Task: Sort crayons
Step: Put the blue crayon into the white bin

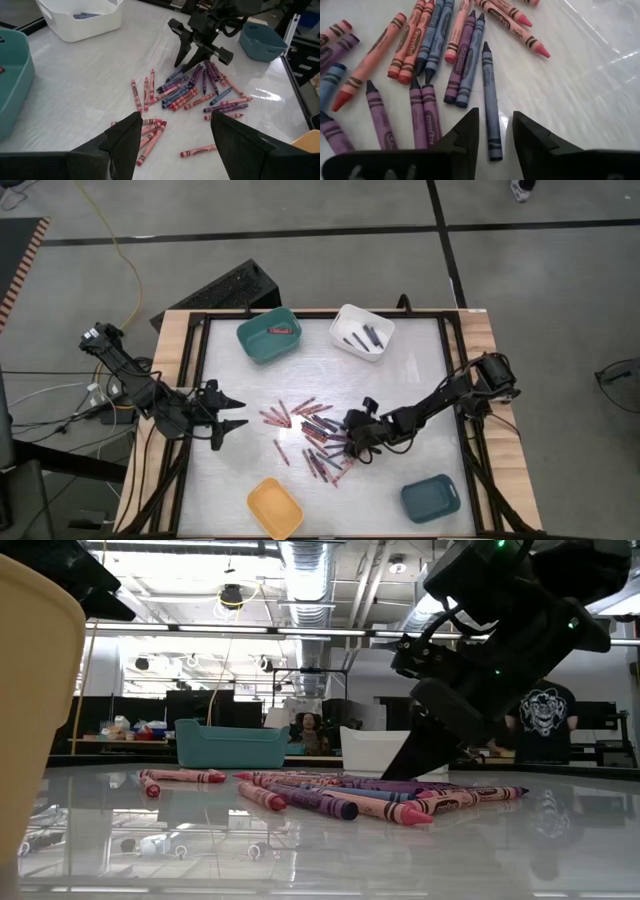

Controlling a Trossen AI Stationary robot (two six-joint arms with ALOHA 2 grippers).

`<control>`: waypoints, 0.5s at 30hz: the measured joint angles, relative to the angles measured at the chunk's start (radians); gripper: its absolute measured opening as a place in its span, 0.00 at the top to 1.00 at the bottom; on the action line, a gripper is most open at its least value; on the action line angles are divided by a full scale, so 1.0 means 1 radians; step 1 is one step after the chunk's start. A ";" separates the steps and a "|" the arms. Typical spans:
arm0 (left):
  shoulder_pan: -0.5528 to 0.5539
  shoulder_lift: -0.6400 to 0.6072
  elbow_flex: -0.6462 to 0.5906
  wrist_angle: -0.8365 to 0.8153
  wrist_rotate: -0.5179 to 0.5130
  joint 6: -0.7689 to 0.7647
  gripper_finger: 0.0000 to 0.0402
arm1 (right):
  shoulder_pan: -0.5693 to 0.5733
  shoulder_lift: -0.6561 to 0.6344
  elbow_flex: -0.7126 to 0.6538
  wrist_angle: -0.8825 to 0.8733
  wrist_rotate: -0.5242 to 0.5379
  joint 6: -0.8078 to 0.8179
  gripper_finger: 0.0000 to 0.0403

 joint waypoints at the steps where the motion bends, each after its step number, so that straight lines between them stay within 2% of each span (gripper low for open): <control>1: 0.000 0.001 0.000 0.000 0.000 -0.003 0.43 | -0.001 0.000 0.000 -0.009 0.000 0.011 0.71; 4: 0.000 0.001 0.000 -0.003 0.001 -0.005 0.43 | -0.001 -0.001 0.001 -0.044 0.007 0.055 0.77; 10: 0.000 0.001 0.000 -0.003 0.002 -0.005 0.43 | -0.002 -0.003 0.002 -0.079 0.013 0.114 0.97; 15: 0.000 0.001 0.000 -0.003 0.002 -0.005 0.43 | -0.002 -0.011 -0.001 -0.060 0.021 0.133 0.97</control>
